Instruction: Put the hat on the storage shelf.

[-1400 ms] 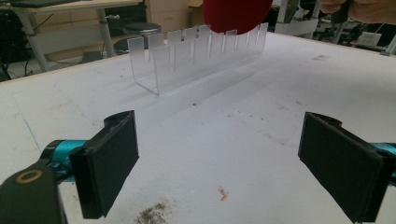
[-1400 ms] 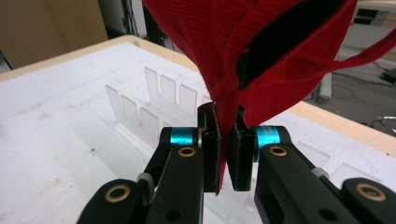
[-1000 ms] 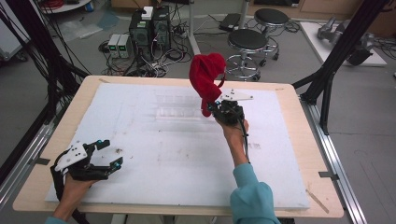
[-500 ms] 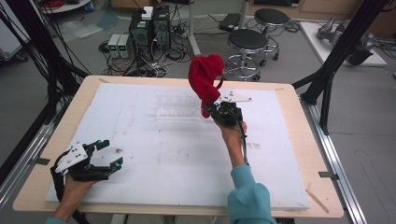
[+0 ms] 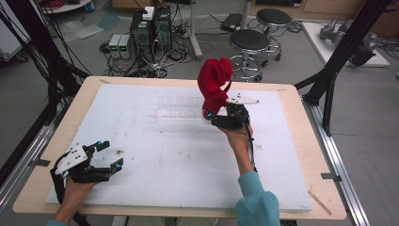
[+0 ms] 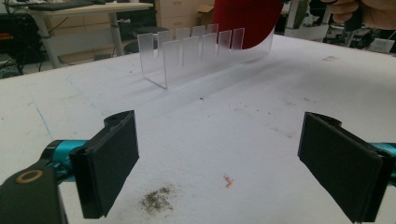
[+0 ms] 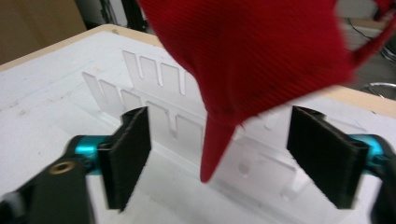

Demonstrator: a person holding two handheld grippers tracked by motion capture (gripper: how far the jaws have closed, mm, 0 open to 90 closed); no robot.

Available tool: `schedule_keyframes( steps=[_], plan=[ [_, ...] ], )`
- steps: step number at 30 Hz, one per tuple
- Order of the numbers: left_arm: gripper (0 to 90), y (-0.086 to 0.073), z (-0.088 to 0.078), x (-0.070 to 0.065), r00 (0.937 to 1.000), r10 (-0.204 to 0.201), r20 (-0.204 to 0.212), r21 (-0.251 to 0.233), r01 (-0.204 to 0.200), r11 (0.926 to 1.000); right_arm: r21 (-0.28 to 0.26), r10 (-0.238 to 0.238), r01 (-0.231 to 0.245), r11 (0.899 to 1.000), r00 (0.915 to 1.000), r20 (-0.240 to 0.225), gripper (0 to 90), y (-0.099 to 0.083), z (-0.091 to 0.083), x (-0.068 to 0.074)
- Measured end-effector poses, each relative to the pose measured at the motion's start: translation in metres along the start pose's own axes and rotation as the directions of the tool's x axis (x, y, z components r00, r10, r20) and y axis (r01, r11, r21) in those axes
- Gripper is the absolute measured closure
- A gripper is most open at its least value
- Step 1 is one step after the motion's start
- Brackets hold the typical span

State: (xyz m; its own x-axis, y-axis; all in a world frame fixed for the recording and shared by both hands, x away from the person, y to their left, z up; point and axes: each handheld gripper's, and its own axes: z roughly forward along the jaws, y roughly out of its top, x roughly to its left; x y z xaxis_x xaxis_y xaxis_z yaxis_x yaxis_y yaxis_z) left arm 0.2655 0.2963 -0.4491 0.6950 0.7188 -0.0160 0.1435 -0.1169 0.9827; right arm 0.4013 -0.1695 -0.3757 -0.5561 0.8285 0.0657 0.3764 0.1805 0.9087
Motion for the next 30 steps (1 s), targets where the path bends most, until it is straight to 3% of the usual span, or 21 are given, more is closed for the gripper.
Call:
schedule_keyframes(
  steps=[3, 8, 13, 16, 17, 24, 30],
  plan=[
    [12.7, 0.0, 0.0, 0.0, 1.0, -0.006, -0.006, -0.006, 0.006, 1.0, -0.035, -0.003, 0.004, 0.999, 0.9999, 0.012, 16.6, -0.003, -0.014, 0.001],
    [12.6, -0.001, -0.003, 0.0, 0.9996, -0.013, -0.025, -0.034, 0.012, 0.9993, -0.012, 0.006, -0.005, 1.0, 0.9995, 0.03, 11.6, -0.012, -0.043, -0.001],
    [12.7, -0.002, -0.005, -0.001, 0.9991, -0.011, -0.042, -0.051, 0.009, 0.9986, -0.107, -0.019, 0.021, 0.994, 0.9996, 0.02, 11.6, -0.009, -0.084, 0.005],
    [12.7, -0.002, -0.005, -0.002, 0.9988, -0.004, -0.05, -0.059, 0.001, 0.9983, -0.201, -0.067, 0.07, 0.977, 0.9975, 0.022, 11.6, -0.015, -0.106, 0.012],
    [12.7, -0.003, -0.006, -0.002, 0.9986, -0.007, -0.053, -0.064, 0.003, 0.9979, -0.185, -0.072, 0.075, 0.98, 0.9971, 0.025, 11.6, -0.018, -0.112, 0.014],
    [12.8, -0.004, -0.008, -0.003, 0.9981, -0.01, -0.061, -0.094, 0.004, 0.9956, -0.239, -0.075, 0.084, 0.967, 0.996, 0.048, 11.6, -0.06, -0.151, 0.011],
    [12.8, -0.005, -0.009, -0.004, 0.9968, 0.003, -0.08, -0.103, -0.012, 0.9946, -0.322, -0.044, 0.059, 0.945, 0.9977, 0.052, 11.6, -0.109, -0.167, 0.01]
  ],
)
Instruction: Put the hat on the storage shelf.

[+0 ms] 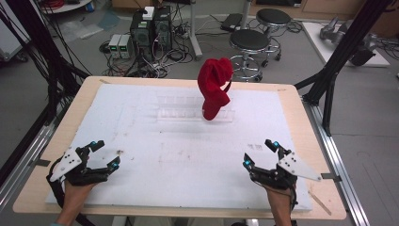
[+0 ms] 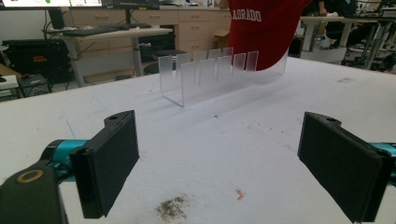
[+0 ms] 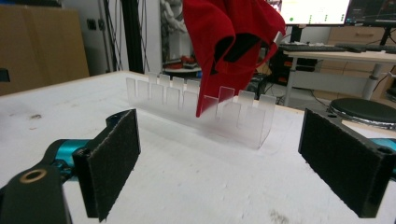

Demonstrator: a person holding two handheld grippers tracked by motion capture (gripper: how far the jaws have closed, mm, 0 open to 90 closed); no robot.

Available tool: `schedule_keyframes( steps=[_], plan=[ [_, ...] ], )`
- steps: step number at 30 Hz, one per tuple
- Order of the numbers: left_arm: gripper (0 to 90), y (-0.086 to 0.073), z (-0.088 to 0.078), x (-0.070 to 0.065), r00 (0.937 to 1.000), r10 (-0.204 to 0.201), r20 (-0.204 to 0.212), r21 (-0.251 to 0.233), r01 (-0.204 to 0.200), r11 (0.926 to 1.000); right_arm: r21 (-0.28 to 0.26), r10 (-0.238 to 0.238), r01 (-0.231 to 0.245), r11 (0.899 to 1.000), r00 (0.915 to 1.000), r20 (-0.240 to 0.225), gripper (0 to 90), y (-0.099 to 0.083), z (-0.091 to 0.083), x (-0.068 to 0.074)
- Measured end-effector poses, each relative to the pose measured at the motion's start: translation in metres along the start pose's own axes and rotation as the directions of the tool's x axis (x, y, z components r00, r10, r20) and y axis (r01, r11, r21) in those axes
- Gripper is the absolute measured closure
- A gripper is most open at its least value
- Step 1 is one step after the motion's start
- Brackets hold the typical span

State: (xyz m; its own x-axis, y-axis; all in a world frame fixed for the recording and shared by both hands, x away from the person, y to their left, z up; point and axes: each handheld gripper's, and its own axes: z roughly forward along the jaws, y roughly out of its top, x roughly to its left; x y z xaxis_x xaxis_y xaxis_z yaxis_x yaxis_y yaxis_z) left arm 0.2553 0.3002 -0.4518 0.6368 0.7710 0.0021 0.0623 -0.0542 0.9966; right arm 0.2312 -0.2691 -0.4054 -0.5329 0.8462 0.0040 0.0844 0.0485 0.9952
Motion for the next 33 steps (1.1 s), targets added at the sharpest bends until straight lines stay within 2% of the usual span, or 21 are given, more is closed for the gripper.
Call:
schedule_keyframes(
  steps=[2, 7, 14, 19, 24, 26, 30, 33],
  plan=[
    [12.7, 0.0, 0.0, 0.0, 1.0, 0.0, -0.004, -0.004, 0.0, 1.0, -0.019, 0.013, -0.013, 1.0, 0.9999, -0.003, 11.6, -0.011, -0.003, 0.0],
    [12.8, 0.0, -0.001, -0.001, 1.0, 0.002, -0.008, -0.006, -0.002, 1.0, -0.008, 0.044, -0.044, 0.999, 0.9989, 0.017, 11.5, -0.029, -0.003, -0.002],
    [12.9, 0.0, -0.001, 0.0, 0.9999, -0.006, -0.014, -0.01, 0.006, 0.9999, 0.021, 0.043, -0.043, 0.999, 0.999, 0.014, 11.6, -0.044, 0.003, 0.003],
    [12.9, 0.0, -0.001, -0.001, 0.9999, 0.001, -0.013, -0.008, -0.001, 1.0, 0.015, 0.029, -0.029, 0.999, 0.9994, 0.02, 11.6, -0.046, 0.004, 0.005],
    [12.9, -0.001, -0.001, -0.002, 0.9998, 0.008, -0.018, -0.015, -0.008, 0.9999, -0.006, 0.045, -0.045, 0.999, 0.9986, 0.028, 11.6, -0.047, 0.002, 0.005],
    [12.9, -0.001, -0.002, -0.001, 0.9998, 0.008, -0.016, -0.016, -0.008, 0.9998, -0.011, 0.037, -0.037, 0.999, 0.9988, 0.031, 11.6, -0.047, 0.002, 0.005],
    [12.9, -0.001, -0.002, -0.001, 0.9998, 0.005, -0.019, -0.022, -0.005, 0.9997, 0.0, 0.027, -0.027, 1.0, 0.9994, 0.022, 11.6, -0.047, 0.003, 0.006],
    [12.9, -0.001, -0.002, -0.002, 0.9998, 0.011, -0.018, -0.022, -0.011, 0.9997, -0.018, 0.026, -0.026, 0.999, 0.9995, 0.019, 11.6, -0.048, 0.001, 0.005]
  ],
)
